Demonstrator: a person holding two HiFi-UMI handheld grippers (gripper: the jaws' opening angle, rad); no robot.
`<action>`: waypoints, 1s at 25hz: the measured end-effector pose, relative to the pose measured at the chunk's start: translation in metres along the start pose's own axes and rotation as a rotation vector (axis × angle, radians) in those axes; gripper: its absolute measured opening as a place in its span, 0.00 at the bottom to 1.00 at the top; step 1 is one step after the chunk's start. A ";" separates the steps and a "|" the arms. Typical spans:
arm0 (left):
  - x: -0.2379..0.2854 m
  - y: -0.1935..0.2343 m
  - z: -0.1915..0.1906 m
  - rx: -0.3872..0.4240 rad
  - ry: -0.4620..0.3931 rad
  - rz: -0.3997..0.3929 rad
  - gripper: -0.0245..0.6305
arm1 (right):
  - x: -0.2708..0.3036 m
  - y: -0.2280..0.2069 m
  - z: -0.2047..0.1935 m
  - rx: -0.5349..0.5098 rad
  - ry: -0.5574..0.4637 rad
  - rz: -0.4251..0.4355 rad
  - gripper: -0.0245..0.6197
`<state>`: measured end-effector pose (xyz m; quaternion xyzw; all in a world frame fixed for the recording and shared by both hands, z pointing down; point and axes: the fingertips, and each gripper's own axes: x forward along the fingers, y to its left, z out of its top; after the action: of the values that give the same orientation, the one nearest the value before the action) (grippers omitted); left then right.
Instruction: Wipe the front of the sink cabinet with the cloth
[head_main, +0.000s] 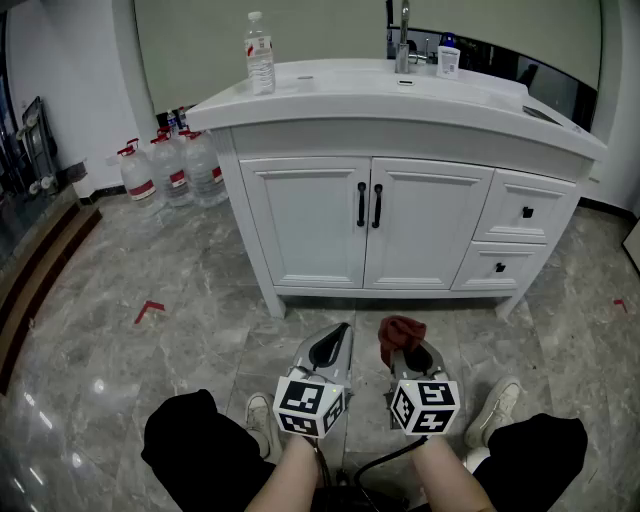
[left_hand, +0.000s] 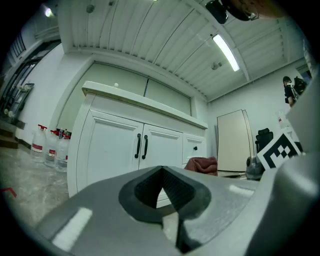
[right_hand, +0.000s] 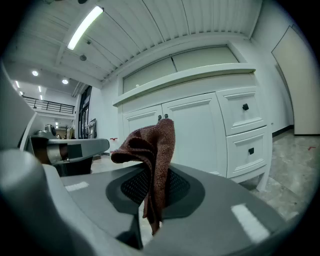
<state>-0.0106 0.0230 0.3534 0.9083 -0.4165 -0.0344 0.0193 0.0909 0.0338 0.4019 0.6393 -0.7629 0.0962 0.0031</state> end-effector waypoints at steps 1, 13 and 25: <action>0.000 0.000 -0.001 0.000 0.000 0.000 0.04 | 0.000 -0.001 -0.001 0.001 0.001 -0.002 0.16; 0.004 -0.001 0.002 -0.015 -0.008 -0.001 0.04 | 0.000 -0.009 -0.003 0.050 -0.003 -0.026 0.16; 0.004 0.039 0.004 0.008 -0.017 0.038 0.04 | 0.037 -0.002 0.006 0.085 -0.016 -0.009 0.16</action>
<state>-0.0374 -0.0053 0.3521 0.8999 -0.4340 -0.0403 0.0129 0.0871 -0.0035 0.4006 0.6430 -0.7553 0.1233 -0.0295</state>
